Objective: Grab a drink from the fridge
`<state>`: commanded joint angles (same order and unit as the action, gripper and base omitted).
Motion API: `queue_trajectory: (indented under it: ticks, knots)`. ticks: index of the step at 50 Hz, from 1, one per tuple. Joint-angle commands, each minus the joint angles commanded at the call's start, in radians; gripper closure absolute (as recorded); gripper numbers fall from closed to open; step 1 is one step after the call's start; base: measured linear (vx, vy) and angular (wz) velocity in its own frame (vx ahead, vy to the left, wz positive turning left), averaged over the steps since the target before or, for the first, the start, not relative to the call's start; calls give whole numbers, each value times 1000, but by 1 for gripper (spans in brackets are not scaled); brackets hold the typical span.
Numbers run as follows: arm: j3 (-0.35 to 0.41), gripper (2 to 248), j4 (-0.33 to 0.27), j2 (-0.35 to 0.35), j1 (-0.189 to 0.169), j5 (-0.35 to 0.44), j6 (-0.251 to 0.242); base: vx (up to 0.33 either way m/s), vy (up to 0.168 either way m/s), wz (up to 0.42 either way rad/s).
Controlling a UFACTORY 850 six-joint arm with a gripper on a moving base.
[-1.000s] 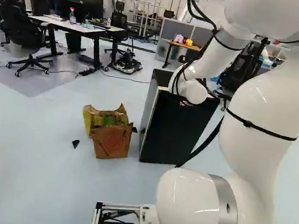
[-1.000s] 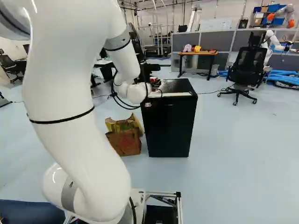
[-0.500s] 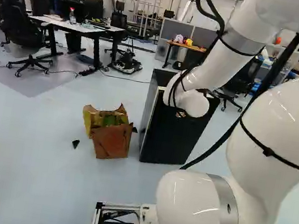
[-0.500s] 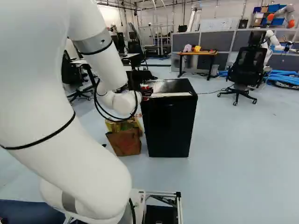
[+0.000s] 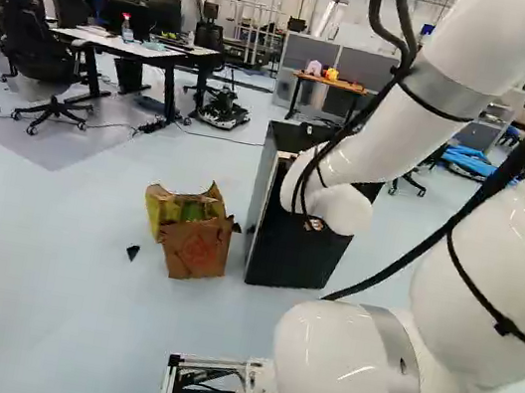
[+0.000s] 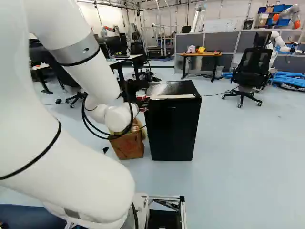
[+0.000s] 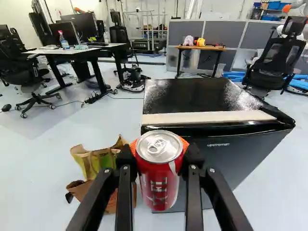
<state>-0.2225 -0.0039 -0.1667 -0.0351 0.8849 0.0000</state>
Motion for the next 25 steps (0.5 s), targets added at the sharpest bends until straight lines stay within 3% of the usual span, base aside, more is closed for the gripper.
queue_trajectory:
  ticks: [25]
  knots:
    - [103,151,3,-85,27,-9,0,0,0,0]
